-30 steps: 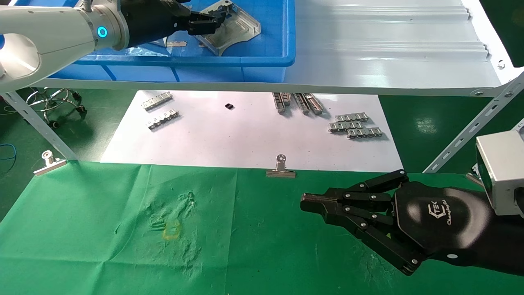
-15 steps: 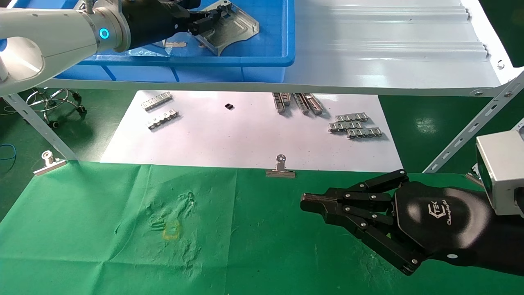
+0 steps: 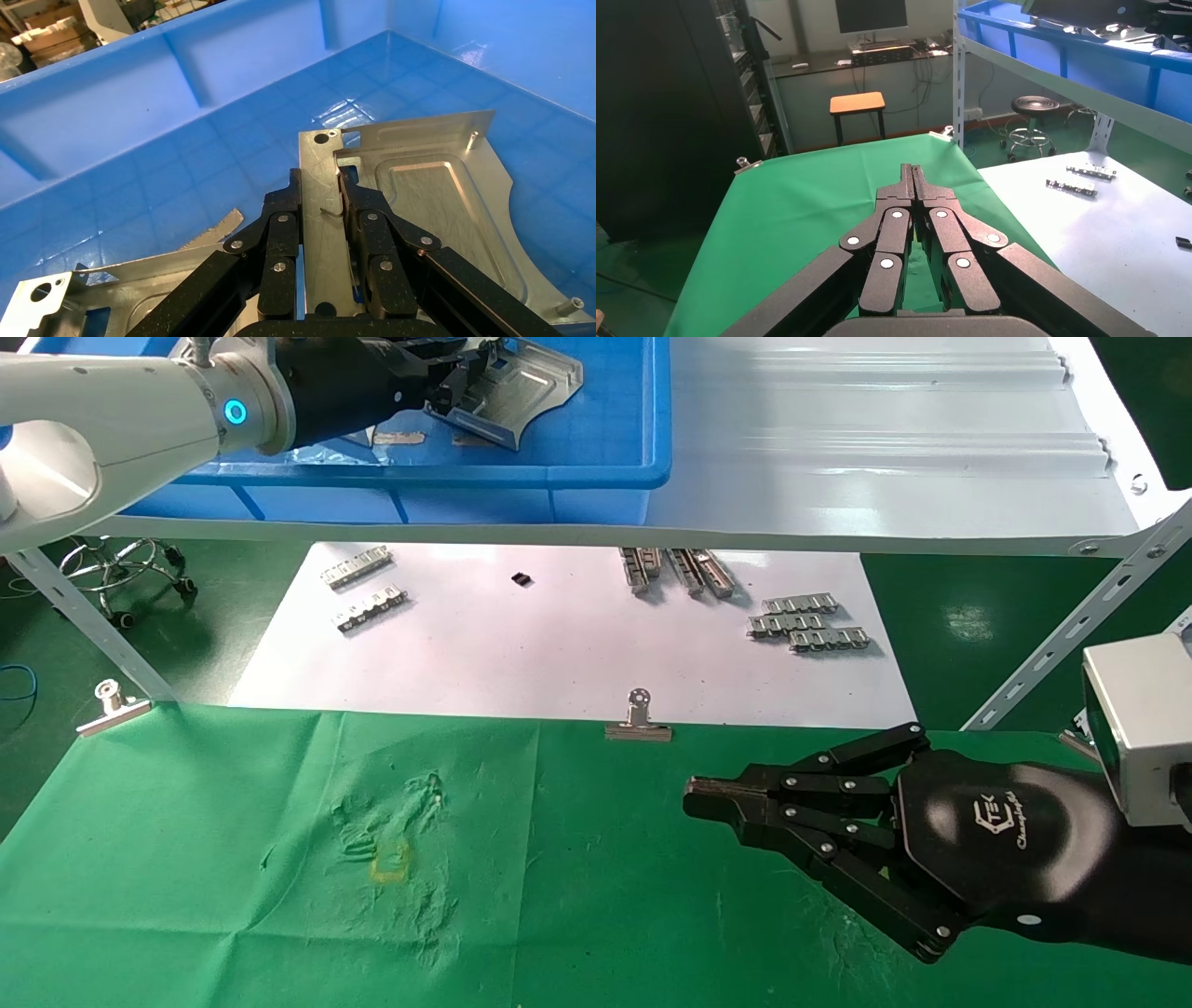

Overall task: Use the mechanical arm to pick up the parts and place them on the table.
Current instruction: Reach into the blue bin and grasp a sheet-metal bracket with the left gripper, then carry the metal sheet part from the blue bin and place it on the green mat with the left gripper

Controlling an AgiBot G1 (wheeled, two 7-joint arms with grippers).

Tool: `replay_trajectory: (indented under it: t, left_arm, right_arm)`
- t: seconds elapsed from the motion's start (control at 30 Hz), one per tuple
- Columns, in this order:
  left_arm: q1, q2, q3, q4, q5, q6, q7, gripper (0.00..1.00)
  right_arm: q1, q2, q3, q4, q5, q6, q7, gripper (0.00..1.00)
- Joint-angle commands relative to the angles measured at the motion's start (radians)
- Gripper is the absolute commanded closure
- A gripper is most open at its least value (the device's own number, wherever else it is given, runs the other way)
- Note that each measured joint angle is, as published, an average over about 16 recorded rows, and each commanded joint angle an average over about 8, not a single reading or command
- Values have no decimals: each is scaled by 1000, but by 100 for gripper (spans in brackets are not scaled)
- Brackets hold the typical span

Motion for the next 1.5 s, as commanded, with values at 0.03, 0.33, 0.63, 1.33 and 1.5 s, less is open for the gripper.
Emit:
replay_trajectory:
  t: [0.03,0.33,0.63,1.33,1.5]
  left_arm:
    - [-1,0,2,-1,0,-1,-2,100]
    - [-14,-8,-11,-7,-27,-2,8,100]
    - [-34,-53,-48,-11,-85,91,51,100]
    - [23,-326,-105,-91,-198,865,397,100]
    - [71,-379,-73,-171,-198,899,474,100]
  right_arm:
    - [0,0,0,0,0,0,0,100]
    - [0,0,0,0,0,0,0,100]
    - [0,0,0,0,0,0,0,100]
    - [0,0,0,0,0,0,0,100]
    - [0,0,0,0,0,0,0,100]
